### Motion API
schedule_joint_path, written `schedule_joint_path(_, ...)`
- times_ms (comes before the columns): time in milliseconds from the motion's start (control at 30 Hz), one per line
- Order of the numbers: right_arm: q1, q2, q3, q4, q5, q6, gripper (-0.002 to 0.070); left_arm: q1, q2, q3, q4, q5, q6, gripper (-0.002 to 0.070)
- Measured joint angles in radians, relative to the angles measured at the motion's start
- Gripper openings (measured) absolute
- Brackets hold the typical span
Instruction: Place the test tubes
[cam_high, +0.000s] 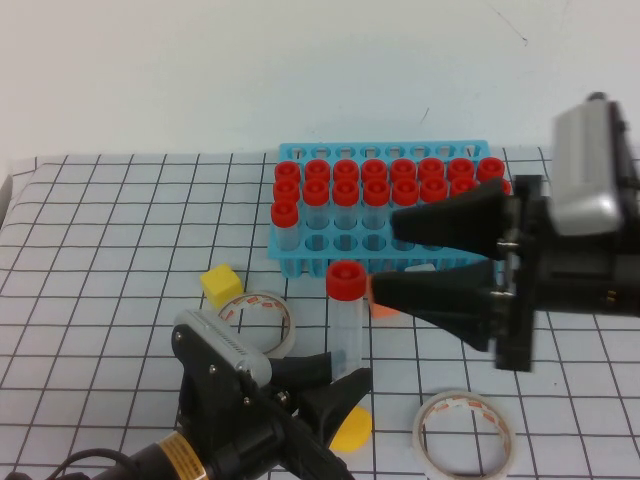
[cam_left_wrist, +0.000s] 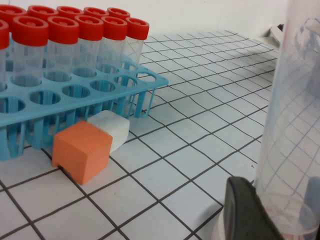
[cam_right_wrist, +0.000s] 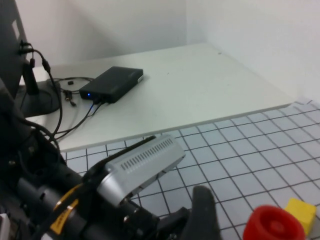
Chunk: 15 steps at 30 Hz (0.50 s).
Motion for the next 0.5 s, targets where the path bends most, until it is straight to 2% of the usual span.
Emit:
schedule_joint_path(233, 0.044, 0.143, -0.103, 0.0, -0.004, 0.021, 0.0512, 0.0, 0.0, 0.0, 0.005, -0.002, 0.0, 0.0212)
schedule_joint_path(500, 0.046, 0.248, -0.118, 0.001, 0.065, 0.062, 0.0512, 0.0, 0.0, 0.0, 0.011, -0.002, 0.004, 0.0212)
